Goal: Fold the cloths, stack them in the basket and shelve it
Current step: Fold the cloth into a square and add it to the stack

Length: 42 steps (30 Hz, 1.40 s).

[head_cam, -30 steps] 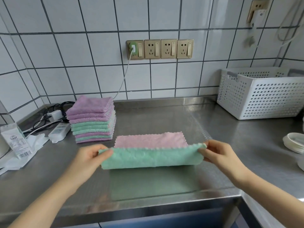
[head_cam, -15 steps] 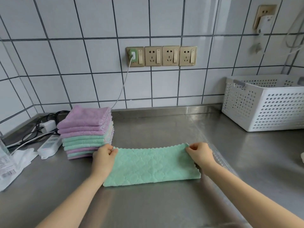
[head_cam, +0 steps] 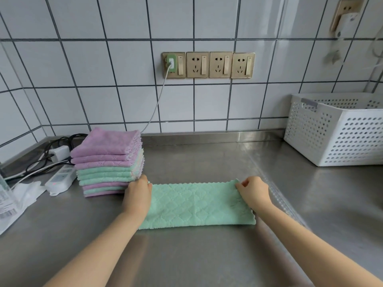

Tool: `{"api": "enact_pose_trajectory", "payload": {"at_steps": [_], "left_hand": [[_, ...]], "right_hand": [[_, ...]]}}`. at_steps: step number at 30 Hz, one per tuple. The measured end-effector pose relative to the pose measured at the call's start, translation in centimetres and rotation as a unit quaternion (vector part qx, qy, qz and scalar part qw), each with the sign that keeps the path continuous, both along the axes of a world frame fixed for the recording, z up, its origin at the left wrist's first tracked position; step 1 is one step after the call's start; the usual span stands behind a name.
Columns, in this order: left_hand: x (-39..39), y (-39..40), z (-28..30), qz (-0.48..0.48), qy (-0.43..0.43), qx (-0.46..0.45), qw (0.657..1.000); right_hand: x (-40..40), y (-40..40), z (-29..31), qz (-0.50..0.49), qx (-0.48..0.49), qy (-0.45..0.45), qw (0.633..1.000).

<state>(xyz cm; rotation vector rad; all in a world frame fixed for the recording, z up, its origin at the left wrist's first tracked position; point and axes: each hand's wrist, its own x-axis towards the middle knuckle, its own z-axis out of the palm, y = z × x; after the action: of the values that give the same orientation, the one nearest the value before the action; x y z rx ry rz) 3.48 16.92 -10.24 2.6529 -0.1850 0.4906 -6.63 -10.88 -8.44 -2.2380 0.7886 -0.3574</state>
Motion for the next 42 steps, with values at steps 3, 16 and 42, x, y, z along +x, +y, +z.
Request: {"api": "enact_pose_trajectory", "payload": {"at_steps": [3,16,42], "left_hand": [[-0.9,0.0,0.7,0.001,0.014,0.023,1.000],[-13.8,-0.5,0.5,-0.292,0.116,0.187,0.931],[-17.9,-4.0,0.5,-0.367,0.074,0.069,0.925]], "right_hand": [[-0.3,-0.2,0.8,0.007,0.005,0.014,1.000],[-9.2,6.1,-2.4,0.389,-0.325,-0.082,0.858],[-18.3,6.8,2.5,0.392,-0.277,-0.135,0.867]]}}
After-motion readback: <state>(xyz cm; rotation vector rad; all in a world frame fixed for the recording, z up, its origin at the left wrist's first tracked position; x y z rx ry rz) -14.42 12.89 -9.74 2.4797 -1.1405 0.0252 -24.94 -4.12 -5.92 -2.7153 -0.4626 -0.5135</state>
